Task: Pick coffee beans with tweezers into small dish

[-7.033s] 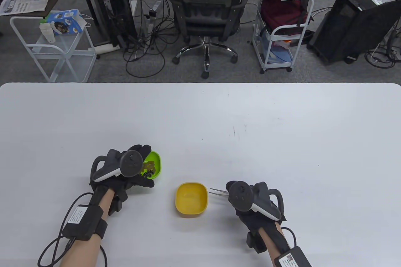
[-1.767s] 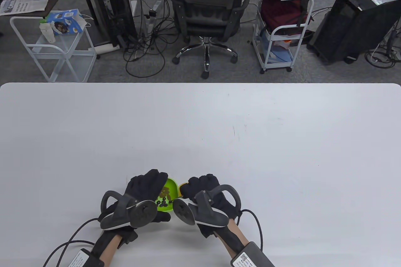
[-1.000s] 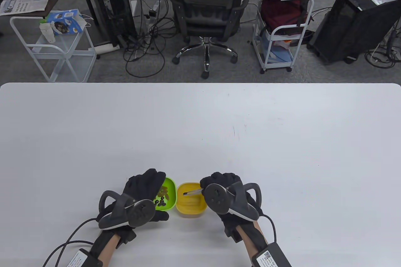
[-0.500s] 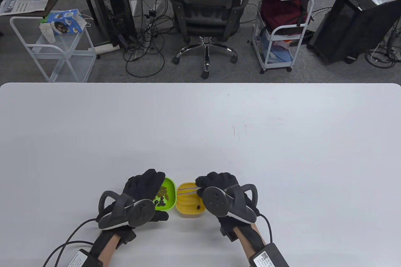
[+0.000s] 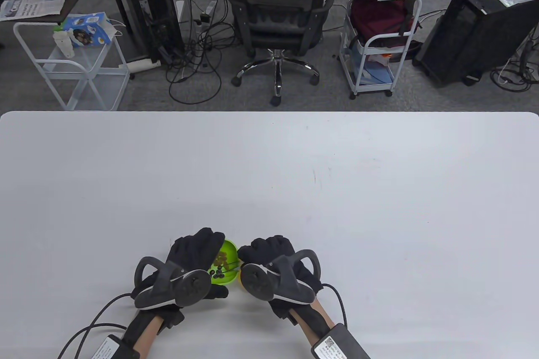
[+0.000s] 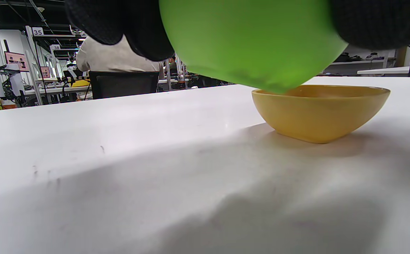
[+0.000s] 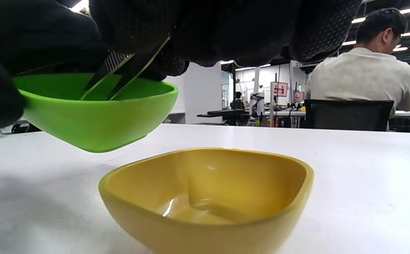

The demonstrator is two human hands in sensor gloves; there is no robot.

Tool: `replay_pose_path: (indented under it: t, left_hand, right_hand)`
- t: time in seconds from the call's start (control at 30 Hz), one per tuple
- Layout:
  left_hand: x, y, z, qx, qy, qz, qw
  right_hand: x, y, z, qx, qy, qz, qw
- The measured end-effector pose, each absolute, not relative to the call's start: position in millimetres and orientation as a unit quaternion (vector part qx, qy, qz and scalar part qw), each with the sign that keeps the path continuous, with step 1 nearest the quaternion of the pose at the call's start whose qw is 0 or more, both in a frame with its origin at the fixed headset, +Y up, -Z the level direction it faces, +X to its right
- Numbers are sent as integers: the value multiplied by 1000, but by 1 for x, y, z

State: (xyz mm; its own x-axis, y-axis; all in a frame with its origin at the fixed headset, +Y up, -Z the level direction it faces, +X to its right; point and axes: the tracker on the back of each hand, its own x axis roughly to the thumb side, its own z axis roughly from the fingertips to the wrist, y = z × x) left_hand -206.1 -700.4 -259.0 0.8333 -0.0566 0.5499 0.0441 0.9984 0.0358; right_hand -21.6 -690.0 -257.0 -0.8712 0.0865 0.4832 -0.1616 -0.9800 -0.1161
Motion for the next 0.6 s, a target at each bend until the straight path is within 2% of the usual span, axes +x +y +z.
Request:
replay_pose_path:
  t: [0.6]
  left_hand:
    - [-205,-701,-259,14,-287,-28,957]
  right_hand:
    - [-28,-690,-256,247,-82,965,23]
